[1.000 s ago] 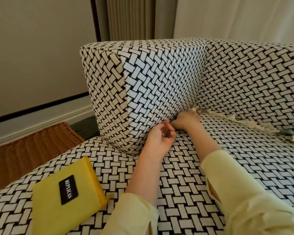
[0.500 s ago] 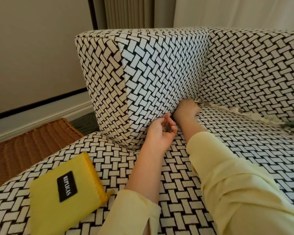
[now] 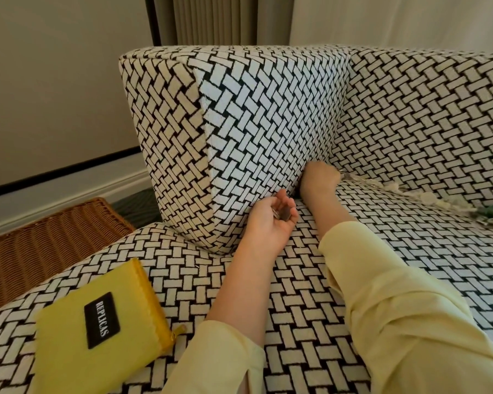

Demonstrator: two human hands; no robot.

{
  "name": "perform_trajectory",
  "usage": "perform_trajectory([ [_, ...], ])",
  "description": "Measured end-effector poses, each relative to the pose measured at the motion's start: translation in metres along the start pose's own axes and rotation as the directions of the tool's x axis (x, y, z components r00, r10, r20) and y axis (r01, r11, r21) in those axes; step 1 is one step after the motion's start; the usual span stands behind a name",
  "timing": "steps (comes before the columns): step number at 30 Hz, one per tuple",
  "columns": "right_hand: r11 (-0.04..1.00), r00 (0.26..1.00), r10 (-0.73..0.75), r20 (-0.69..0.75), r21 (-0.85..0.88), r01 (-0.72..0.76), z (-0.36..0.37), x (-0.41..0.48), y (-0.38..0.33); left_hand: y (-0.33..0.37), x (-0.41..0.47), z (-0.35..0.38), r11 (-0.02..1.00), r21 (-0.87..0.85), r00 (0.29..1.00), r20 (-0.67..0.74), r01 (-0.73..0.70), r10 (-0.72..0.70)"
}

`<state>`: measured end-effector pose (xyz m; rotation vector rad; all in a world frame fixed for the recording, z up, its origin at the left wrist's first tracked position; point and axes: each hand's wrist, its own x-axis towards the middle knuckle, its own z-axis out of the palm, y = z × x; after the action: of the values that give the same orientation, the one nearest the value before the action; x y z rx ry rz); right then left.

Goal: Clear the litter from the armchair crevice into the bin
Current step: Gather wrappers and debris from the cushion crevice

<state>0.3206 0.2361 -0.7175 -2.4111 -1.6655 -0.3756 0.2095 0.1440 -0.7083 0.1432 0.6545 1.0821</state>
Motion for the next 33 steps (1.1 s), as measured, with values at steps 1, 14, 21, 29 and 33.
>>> perform_trajectory([
  [1,1.0,1.0,0.006,0.002,0.025,-0.006,-0.001,0.0,0.004,0.0,-0.001,0.0,1.0,-0.003,1.0,0.004,0.004,-0.004],
  [14,0.586,0.999,-0.021,0.031,0.81,-0.013,-0.009,-0.023,0.062,0.0,-0.005,0.001,0.999,-0.033,1.0,0.027,-0.005,0.005],
  [21,0.296,0.992,0.047,0.118,0.947,-0.127,-0.025,-0.037,0.07,0.001,-0.006,0.0,0.999,-0.047,0.999,0.037,-0.005,0.007],
  [29,0.149,0.98,0.052,0.192,0.969,-0.198,-0.028,-0.04,0.074,0.001,-0.005,-0.001,1.0,-0.018,0.999,0.052,-0.005,0.006],
  [33,0.149,0.968,0.035,0.249,0.956,-0.251,-0.03,-0.045,0.078,0.0,-0.002,-0.001,1.0,0.005,0.999,0.045,0.003,-0.004],
])
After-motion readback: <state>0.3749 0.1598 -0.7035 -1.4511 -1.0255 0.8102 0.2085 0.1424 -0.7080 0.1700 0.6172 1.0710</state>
